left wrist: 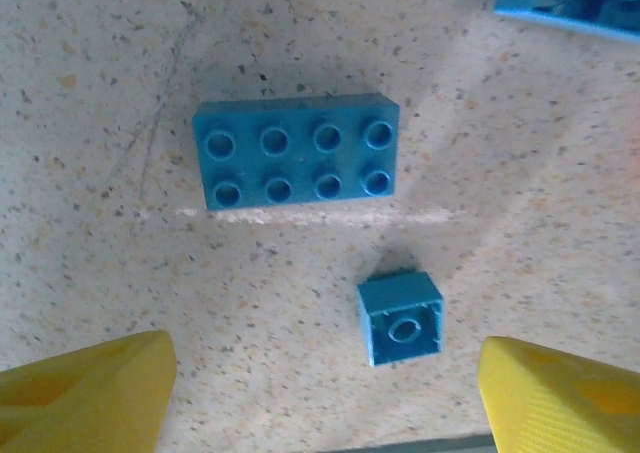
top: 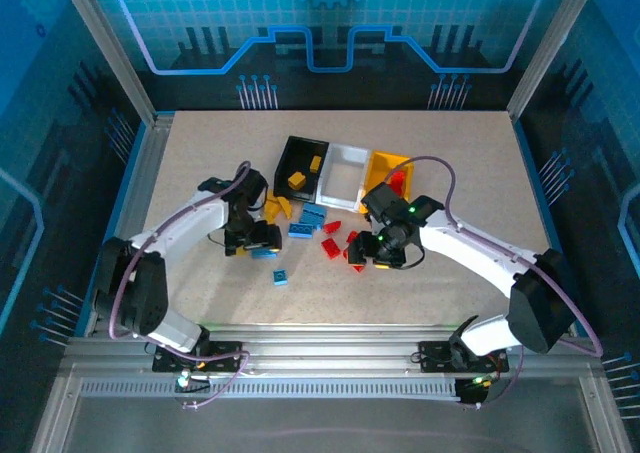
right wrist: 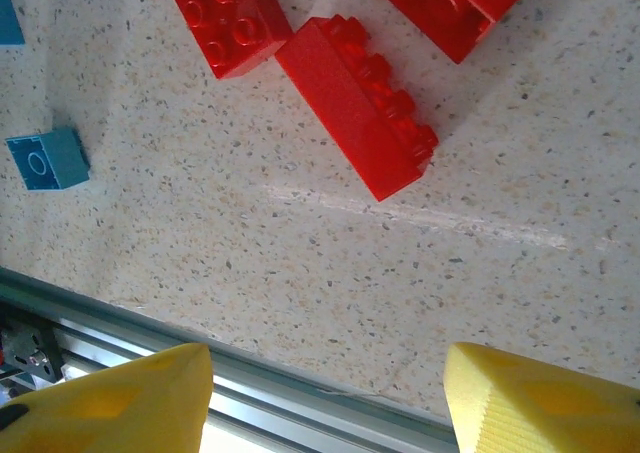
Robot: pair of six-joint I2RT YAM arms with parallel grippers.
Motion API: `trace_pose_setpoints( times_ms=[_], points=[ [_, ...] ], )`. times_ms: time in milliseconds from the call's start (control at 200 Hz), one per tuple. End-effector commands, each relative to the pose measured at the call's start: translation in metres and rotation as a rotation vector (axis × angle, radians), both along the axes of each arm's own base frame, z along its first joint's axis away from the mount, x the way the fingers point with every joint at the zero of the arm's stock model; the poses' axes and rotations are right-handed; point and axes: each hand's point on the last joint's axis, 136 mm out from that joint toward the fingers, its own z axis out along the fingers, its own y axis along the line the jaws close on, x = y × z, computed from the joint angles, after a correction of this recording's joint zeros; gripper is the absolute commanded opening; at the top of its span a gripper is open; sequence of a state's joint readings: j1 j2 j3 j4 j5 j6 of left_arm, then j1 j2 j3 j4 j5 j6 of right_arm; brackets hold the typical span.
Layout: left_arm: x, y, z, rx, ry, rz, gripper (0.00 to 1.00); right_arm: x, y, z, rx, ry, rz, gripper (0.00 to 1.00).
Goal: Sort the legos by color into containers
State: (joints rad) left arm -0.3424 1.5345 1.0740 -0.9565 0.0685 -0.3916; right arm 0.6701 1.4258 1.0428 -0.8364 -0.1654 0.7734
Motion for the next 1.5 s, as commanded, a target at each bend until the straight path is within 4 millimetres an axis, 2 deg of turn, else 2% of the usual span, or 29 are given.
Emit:
trace_pose_setpoints(
  times_ms=[0, 315, 490, 635, 850, 945, 1005, 1126, 1211, 1351, 1496],
  points=[
    [-0.001, 0.011, -0.019, 0.078, 0.026, -0.053, 0.83, -0.002, 0.008, 0.005, 0.006, -0.003, 0.032, 0.65],
    [0.014, 0.002, -0.041, 0.081, 0.06, -0.049, 0.86, -0.012, -0.004, 0.003, -0.019, -0.006, 0.007, 0.65],
    [0.024, -0.006, -0.049, 0.078, 0.066, -0.038, 0.85, -0.013, -0.007, 0.003, -0.03, -0.01, 0.008, 0.65],
    [0.029, -0.006, -0.057, 0.107, 0.085, -0.029, 0.85, -0.012, -0.008, 0.003, -0.037, -0.008, 0.011, 0.65],
    [0.026, 0.0, -0.07, 0.15, 0.131, -0.021, 0.74, -0.013, -0.011, 0.002, -0.051, -0.011, 0.016, 0.65],
    [0.024, 0.001, -0.071, 0.156, 0.136, -0.021, 0.64, -0.012, -0.012, 0.002, -0.05, -0.011, 0.015, 0.65],
    [0.023, 0.001, -0.071, 0.157, 0.137, -0.02, 0.63, -0.012, -0.012, 0.003, -0.05, -0.013, 0.017, 0.65],
    [0.025, -0.001, -0.064, 0.143, 0.132, -0.015, 0.63, -0.011, -0.013, 0.003, -0.05, -0.014, 0.019, 0.65],
    [0.029, -0.007, -0.052, 0.111, 0.114, -0.006, 0.63, -0.011, -0.013, 0.004, -0.048, -0.016, 0.018, 0.65],
    [0.044, -0.022, -0.017, 0.026, 0.049, 0.015, 0.63, -0.011, -0.016, 0.007, -0.049, -0.025, 0.015, 0.65],
    [0.072, -0.051, 0.03, -0.142, -0.044, 0.067, 0.64, -0.01, -0.027, 0.015, -0.021, -0.046, -0.031, 0.65]
  ],
)
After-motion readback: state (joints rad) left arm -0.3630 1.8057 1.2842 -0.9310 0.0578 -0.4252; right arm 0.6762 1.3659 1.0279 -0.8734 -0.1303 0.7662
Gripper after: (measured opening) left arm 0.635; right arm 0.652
